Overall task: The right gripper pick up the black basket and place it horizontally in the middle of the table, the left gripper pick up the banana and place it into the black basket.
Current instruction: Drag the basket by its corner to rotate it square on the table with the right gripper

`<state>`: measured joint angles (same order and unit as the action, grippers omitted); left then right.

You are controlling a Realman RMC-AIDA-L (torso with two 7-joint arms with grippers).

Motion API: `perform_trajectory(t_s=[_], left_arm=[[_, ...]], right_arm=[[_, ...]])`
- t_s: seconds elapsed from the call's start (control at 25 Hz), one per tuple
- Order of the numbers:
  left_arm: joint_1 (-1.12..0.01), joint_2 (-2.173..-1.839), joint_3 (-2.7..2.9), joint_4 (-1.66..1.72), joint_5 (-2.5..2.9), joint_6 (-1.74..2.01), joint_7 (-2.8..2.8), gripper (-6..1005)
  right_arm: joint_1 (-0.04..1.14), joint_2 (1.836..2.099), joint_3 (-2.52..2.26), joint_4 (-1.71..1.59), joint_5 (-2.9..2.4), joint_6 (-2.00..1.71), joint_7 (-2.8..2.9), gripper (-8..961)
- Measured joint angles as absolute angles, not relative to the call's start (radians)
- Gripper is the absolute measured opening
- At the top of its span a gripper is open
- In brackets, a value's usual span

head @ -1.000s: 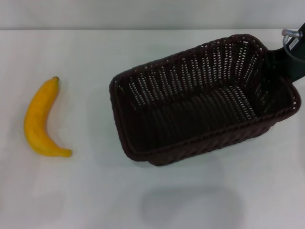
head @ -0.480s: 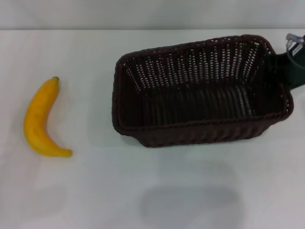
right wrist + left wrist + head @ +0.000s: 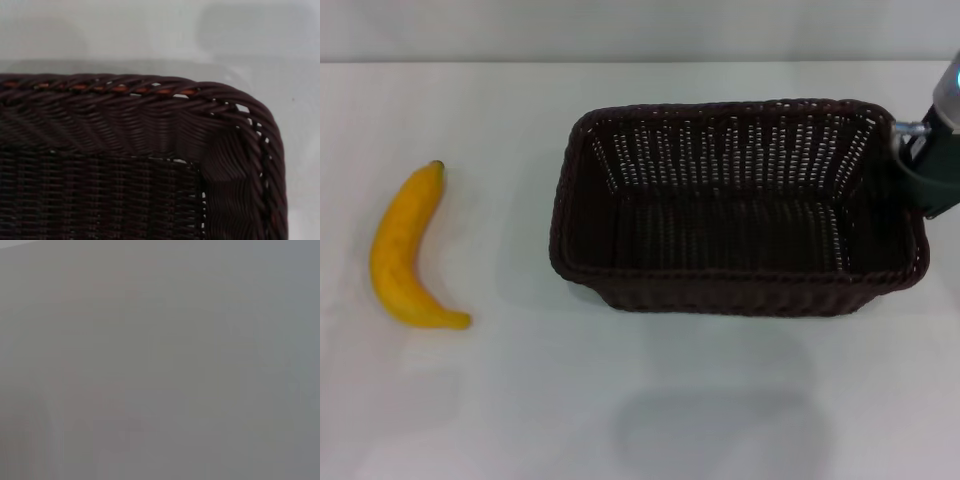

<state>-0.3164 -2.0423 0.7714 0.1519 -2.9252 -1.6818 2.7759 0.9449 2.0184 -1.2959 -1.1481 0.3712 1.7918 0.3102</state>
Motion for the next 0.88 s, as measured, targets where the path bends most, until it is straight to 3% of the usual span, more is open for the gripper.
perform_trajectory(t_s=[0.44,0.56,0.8,0.88], left_arm=[[-0.325,-2.04,0.771,0.152,-2.925,-1.674,2.767,895],[-0.324,-2.04,0.772,0.152,-2.925,-1.674,2.767,895],[-0.324,-2.04,0.772,0.152,-2.925,-1.669,2.761,894],[-0.323,-2.04,0.772,0.152,-2.925,-1.667,2.755,894]], right_arm=[[0.976,2.015,-1.341,-1.127,0.37,1.746,0.308,143],[0.971,2.014,-1.338,-1.128,0.374,1.758,0.309,356],[0.962,2.014,-1.344,-1.203,0.359,1.822,0.326,586],[0.952,2.013,-1.345,-1.245,0.35,1.835,0.331,601]])
